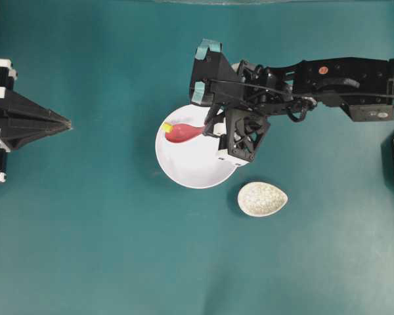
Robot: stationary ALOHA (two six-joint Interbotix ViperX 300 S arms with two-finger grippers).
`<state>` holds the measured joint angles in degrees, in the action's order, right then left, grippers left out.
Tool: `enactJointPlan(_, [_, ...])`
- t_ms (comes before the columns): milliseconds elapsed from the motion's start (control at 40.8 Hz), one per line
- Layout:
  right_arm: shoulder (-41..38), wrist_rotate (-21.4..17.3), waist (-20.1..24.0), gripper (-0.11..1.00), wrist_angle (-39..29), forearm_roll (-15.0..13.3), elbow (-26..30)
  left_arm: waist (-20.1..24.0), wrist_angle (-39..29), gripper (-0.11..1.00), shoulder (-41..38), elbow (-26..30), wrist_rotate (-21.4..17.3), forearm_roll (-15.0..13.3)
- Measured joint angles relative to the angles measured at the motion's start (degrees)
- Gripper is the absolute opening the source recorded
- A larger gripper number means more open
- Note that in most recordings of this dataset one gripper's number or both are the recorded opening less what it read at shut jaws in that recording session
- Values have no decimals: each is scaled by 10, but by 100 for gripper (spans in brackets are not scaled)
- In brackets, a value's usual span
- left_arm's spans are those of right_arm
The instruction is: Scoop the yellow hexagonal prism block from the bowl with a spoon using the right arm.
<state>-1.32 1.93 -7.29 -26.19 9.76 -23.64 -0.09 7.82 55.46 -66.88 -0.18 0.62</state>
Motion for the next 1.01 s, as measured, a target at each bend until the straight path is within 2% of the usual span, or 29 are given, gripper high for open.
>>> enactJointPlan(1006, [9,0,2,25,66,0,-32,0,0,4,1,0,-1,0])
